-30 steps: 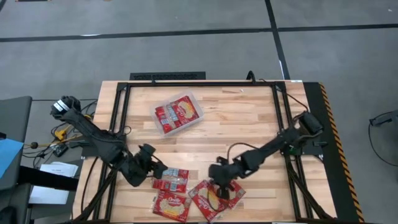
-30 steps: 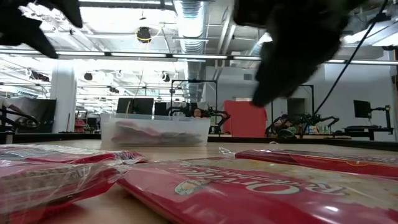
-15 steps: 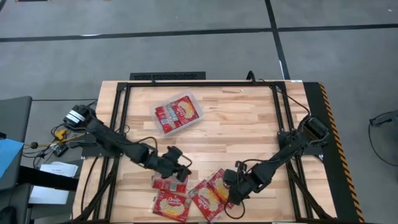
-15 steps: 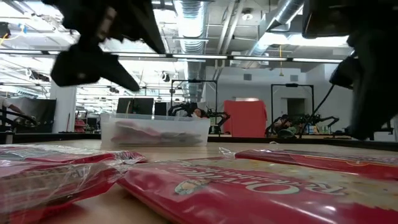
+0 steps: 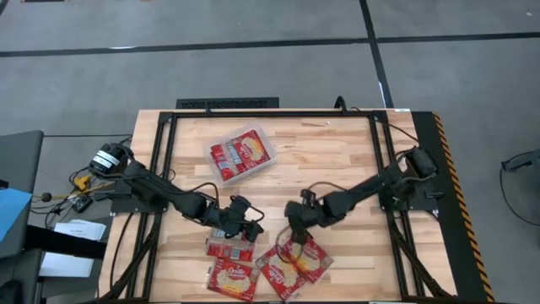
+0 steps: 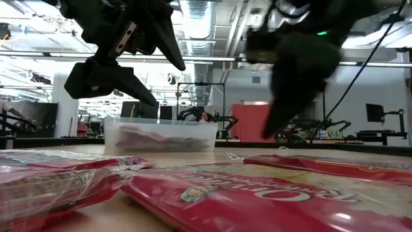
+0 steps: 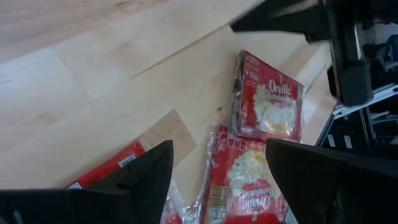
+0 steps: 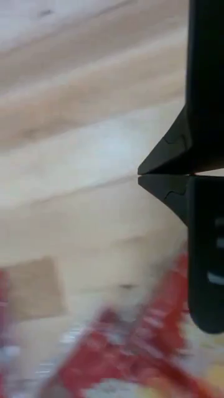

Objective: Sort popcorn bags into baskets
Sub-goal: Put the red popcorn bag into the transparent bin

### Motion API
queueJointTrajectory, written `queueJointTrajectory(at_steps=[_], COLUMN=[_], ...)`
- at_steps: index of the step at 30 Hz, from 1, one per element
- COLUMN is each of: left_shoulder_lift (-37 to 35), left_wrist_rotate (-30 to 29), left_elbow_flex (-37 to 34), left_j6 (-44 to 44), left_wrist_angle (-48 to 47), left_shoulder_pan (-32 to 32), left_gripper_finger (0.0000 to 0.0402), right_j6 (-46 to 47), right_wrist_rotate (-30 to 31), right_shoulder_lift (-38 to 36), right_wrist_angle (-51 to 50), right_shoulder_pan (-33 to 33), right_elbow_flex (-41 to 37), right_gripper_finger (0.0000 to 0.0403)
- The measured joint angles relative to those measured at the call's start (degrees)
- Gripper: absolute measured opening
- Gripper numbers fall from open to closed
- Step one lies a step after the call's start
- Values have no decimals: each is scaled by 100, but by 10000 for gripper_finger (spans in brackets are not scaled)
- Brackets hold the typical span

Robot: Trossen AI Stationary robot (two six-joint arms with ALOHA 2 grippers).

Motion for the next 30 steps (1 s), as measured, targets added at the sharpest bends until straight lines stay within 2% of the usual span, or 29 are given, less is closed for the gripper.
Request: queueJointTrajectory(at_steps=[2,5,10,15,22,30], left_shoulder_lift=[0,0,0,0,-2,-4], left_wrist_rotate=[44,171,304,436,499,115], left_elbow_flex=[0,0,0,0,2,2], left_j6=[46,328,625,656,466,88], left_wrist_angle=[112,509,718,669,492,41], left_shoulder_pan=[0,0,9,11,52,52], left_gripper_finger=[245,245,245,245,245,245], right_j6=[-116,-185,-36,197,-100,-295], right_wrist_rotate=[-489,-1009,-1060,-1046,-1036,-713], right_shoulder_lift=[-176,-545,-428,127,609,585], right_wrist_angle=[18,119,-69,-139,400,621], right_shoulder_pan=[-24,319,1032,1186,681,-574], right_elbow_flex=[2,66,44,34,70,47], right_gripper_finger=[11,9,12,10,14,14])
